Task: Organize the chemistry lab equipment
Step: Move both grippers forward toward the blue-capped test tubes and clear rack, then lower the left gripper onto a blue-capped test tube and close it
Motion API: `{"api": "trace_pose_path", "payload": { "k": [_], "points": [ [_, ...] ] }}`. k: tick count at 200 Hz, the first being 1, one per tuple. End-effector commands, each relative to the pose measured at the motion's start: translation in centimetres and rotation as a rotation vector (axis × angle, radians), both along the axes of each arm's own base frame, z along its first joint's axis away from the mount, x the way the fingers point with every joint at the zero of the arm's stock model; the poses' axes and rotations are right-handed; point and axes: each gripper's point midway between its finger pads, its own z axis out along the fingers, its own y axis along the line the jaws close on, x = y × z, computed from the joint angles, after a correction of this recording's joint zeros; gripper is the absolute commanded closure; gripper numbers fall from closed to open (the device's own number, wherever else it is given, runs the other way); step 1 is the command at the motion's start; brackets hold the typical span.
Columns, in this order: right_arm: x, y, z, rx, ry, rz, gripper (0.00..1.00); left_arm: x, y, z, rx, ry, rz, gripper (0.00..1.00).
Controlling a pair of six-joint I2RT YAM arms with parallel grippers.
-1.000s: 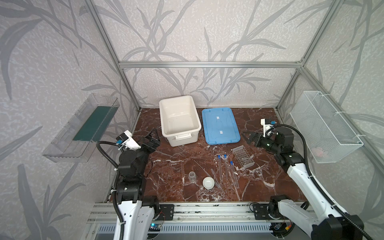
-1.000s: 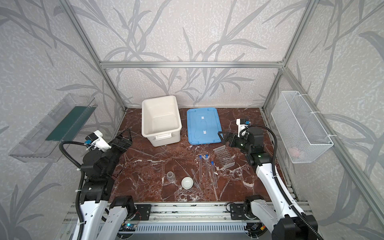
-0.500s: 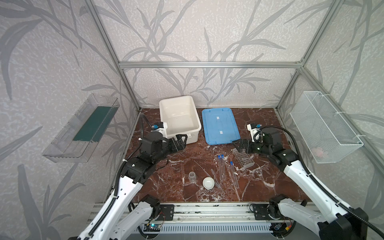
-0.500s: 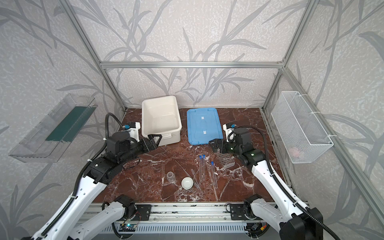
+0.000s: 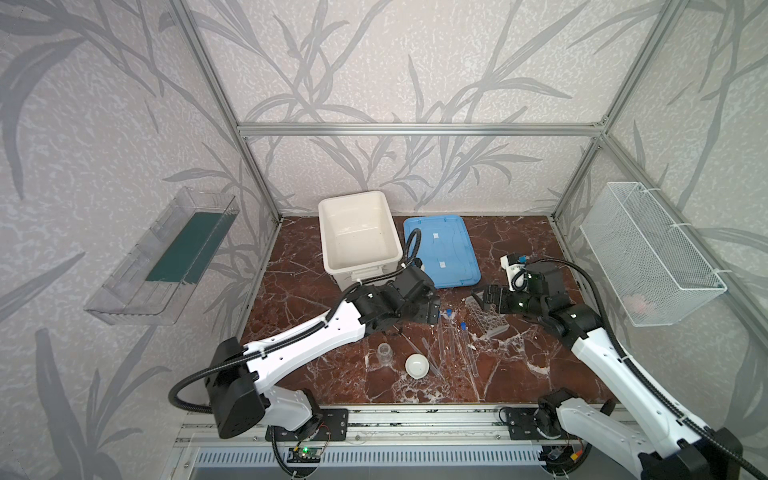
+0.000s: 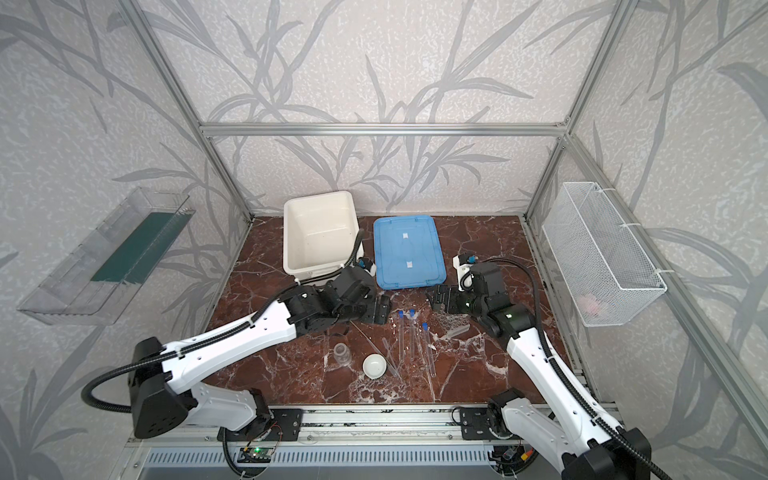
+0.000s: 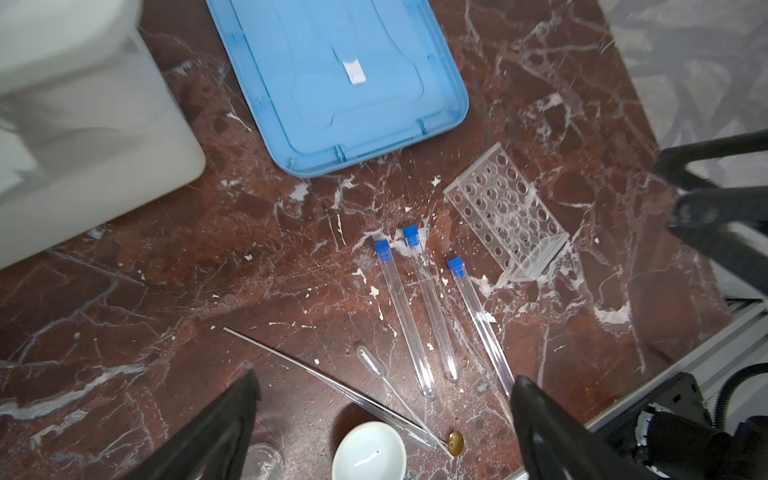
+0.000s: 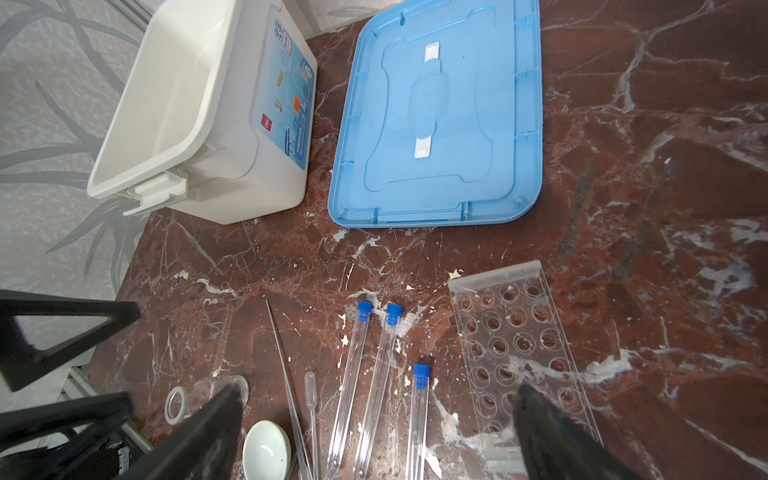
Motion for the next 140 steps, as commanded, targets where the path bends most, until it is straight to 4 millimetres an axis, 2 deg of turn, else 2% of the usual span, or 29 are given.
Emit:
{"api": "trace_pose_path", "payload": {
  "k": [1, 25, 64, 80, 103, 140],
  "points": [
    [-1.3, 0.1, -1.2, 0.008, 0.043, 0.036, 0.01, 0.3, -1.3, -1.2, 0.001, 0.043, 0.019, 0.07],
    [-1.8, -0.4, -2.7, 0.034, 0.094, 0.015, 0.00, 0.3, -2.5, -3.8, 0.017, 0.103, 0.013, 0.15],
    [-2.3, -0.2, -3.7, 0.061, 0.143, 0.033, 0.01, -0.2, -3.8, -7.3, 0.082, 0.178, 0.000, 0.28],
    [-2.4, -0.2, -4.2, 0.056, 0.160, 0.032, 0.02, -0.5, -4.2, -9.0, 0.125, 0.217, -0.008, 0.36],
    [-2.5, -0.5, -4.2, 0.045, 0.158, 0.021, 0.02, -0.6, -4.4, -10.8, 0.193, 0.238, -0.012, 0.39],
    [-2.7, -1.1, -4.2, 0.019, 0.148, 0.006, 0.02, -0.7, -4.8, -12.5, 0.255, 0.258, -0.022, 0.42]
  ]
}}
